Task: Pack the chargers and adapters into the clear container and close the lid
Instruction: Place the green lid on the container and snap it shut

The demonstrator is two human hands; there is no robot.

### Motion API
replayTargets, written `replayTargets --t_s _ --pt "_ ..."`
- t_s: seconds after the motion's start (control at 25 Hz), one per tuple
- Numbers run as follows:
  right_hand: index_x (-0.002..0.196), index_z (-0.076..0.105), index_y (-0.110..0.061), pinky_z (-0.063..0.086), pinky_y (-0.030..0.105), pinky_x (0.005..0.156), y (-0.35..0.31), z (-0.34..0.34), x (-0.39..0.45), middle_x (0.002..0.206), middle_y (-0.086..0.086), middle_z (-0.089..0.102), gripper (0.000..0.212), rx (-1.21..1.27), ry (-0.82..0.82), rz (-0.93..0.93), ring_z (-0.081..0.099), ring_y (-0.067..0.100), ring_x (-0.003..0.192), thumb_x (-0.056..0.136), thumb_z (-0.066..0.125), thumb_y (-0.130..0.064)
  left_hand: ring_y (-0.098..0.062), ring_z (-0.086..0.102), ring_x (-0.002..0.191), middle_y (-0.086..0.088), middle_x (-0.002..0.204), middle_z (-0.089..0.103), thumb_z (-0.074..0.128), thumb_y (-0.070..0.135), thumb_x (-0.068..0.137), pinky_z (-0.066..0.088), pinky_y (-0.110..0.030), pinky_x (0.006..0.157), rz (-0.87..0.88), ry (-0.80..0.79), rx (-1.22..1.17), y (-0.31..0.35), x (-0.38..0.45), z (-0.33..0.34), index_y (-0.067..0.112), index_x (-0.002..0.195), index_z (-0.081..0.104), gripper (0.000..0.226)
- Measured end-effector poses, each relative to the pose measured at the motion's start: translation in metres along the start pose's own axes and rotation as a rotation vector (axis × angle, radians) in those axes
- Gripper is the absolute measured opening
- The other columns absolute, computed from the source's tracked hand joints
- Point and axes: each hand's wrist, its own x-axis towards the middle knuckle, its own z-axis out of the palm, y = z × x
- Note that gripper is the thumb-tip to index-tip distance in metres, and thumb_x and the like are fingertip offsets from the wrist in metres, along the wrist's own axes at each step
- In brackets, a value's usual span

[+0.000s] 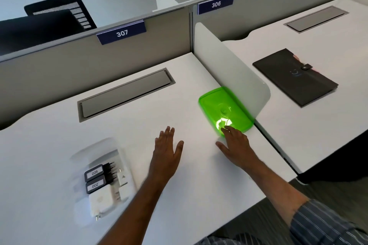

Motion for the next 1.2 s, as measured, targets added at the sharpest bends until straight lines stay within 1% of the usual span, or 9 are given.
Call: replayTargets --t_s 0.28,0.4,0.52,0.64,0.72,0.8,0.92,1.08,1.2 --pt "0.143 0.049 -0.008 0.035 0.048 0.107 0.049 -0.019 0.028 0.152 0.017 0.044 0.065 -0.026 0.03 0.09 0.044 0.035 0.137 0.092 0.064 -0.045 -0.012 0.014 0.159 0.001 0.172 0.021 0.047 0.04 0.107 0.009 -0.027 0.127 -0.05 -0.149 -0.149 0.052 0.047 0.053 0.019 0.162 0.024 0.064" --pt "0.143 0.048 -0.007 0.036 0.049 0.11 0.065 -0.022 0.042 0.153 0.019 0.042 0.067 -0.051 0.012 0.103 0.044 0.036 0.137 0.091 0.065 -0.045 -0.015 0.024 0.157 -0.003 0.17 0.028 0.05 0.038 0.106 0.019 -0.035 0.129 -0.093 -0.202 -0.212 0.072 0.069 0.072 0.016 0.16 0.029 0.062" --pt "0.148 0.042 -0.013 0.033 0.045 0.113 0.076 -0.017 0.05 0.157 0.015 0.037 0.07 -0.096 -0.028 0.106 0.04 0.033 0.14 0.092 0.059 -0.05 -0.023 0.037 0.152 -0.008 0.166 0.036 0.056 0.037 0.103 0.031 -0.041 0.125 -0.257 -0.236 -0.336 0.089 0.092 0.089 0.015 0.159 0.032 0.064" --pt "0.151 0.038 -0.019 0.032 0.045 0.112 0.081 -0.006 0.051 0.161 0.009 0.032 0.07 -0.086 -0.059 0.13 0.035 0.029 0.143 0.093 0.055 -0.053 -0.025 0.045 0.145 -0.007 0.162 0.041 0.063 0.035 0.1 0.037 -0.046 0.122 -0.466 -0.229 -0.619 0.106 0.114 0.099 0.016 0.156 0.035 0.065" --pt "0.149 0.042 -0.019 0.033 0.045 0.109 0.084 -0.001 0.049 0.159 0.01 0.034 0.067 -0.053 -0.042 0.132 0.036 0.031 0.142 0.092 0.058 -0.051 -0.024 0.055 0.133 -0.007 0.151 0.053 0.066 0.03 0.098 0.044 -0.05 0.117 -0.548 -0.173 -0.792 0.113 0.123 0.106 0.015 0.149 0.044 0.057" --pt "0.146 0.048 -0.017 0.035 0.046 0.108 0.086 0.001 0.049 0.157 0.012 0.039 0.065 -0.032 -0.018 0.116 0.04 0.033 0.139 0.091 0.062 -0.049 -0.02 0.061 0.117 -0.008 0.138 0.061 0.067 0.022 0.097 0.05 -0.045 0.109 -0.61 -0.097 -0.914 0.116 0.128 0.111 0.012 0.146 0.046 0.055" --pt "0.142 0.054 -0.014 0.039 0.048 0.107 0.088 0.003 0.047 0.153 0.015 0.045 0.063 -0.011 0.024 0.099 0.045 0.035 0.137 0.088 0.067 -0.045 -0.022 0.059 0.104 -0.012 0.127 0.063 0.067 0.013 0.096 0.052 -0.035 0.083 -0.72 -0.048 -1.065 0.115 0.13 0.109 0.008 0.149 0.04 0.06" --pt "0.146 0.048 -0.022 0.034 0.044 0.108 0.086 -0.002 0.044 0.157 0.006 0.039 0.064 -0.007 0.006 0.137 0.04 0.027 0.141 0.09 0.061 -0.049 -0.022 0.063 0.104 -0.017 0.131 0.068 0.069 0.014 0.096 0.051 -0.033 0.082 -0.735 -0.107 -1.042 0.114 0.129 0.103 0.001 0.142 0.054 0.05" --pt "0.149 0.043 -0.026 0.03 0.041 0.11 0.082 -0.009 0.04 0.16 0.0 0.035 0.063 0.033 -0.003 0.16 0.037 0.021 0.143 0.092 0.059 -0.047 -0.018 0.063 0.094 -0.009 0.109 0.07 0.067 0.013 0.097 0.049 -0.029 0.073 -0.665 -0.122 -0.959 0.121 0.123 0.095 0.004 0.13 0.065 0.035"
